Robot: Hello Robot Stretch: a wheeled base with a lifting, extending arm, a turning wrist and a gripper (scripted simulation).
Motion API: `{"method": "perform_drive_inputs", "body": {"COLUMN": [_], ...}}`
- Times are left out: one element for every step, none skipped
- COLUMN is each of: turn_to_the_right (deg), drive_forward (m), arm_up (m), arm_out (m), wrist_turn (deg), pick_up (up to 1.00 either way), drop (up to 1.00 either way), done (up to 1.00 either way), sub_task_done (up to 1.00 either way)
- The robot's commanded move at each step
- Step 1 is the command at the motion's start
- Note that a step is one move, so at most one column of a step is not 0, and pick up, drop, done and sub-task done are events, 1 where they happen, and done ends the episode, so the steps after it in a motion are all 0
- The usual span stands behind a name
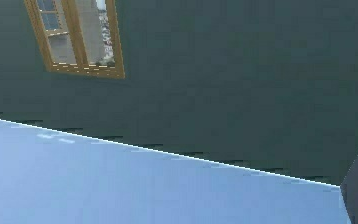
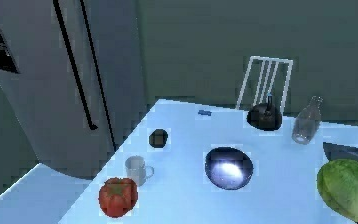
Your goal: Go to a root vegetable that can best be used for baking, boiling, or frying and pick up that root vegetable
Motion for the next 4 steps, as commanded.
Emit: {"method": "perform_drive_inputs", "body": {"turn_to_the_right": [0.0,0.0,0.0,0.0], "drive_forward": [0.0,0.0,0.0,0.0], "arm_up": [0.5,0.36,0.0,0.0], "arm_out": [0.0,0.0,0.48,0.0], "wrist_turn": [0.0,0.0,0.0,45.0], "pick_up": [0.0,0.0,0.0,0.0], "drop": [0.0,0.0,0.0,0.0], "done": [0.0,0.0,0.0,0.0], "sub_task_done": [0.0,0.0,0.0,0.0]}}
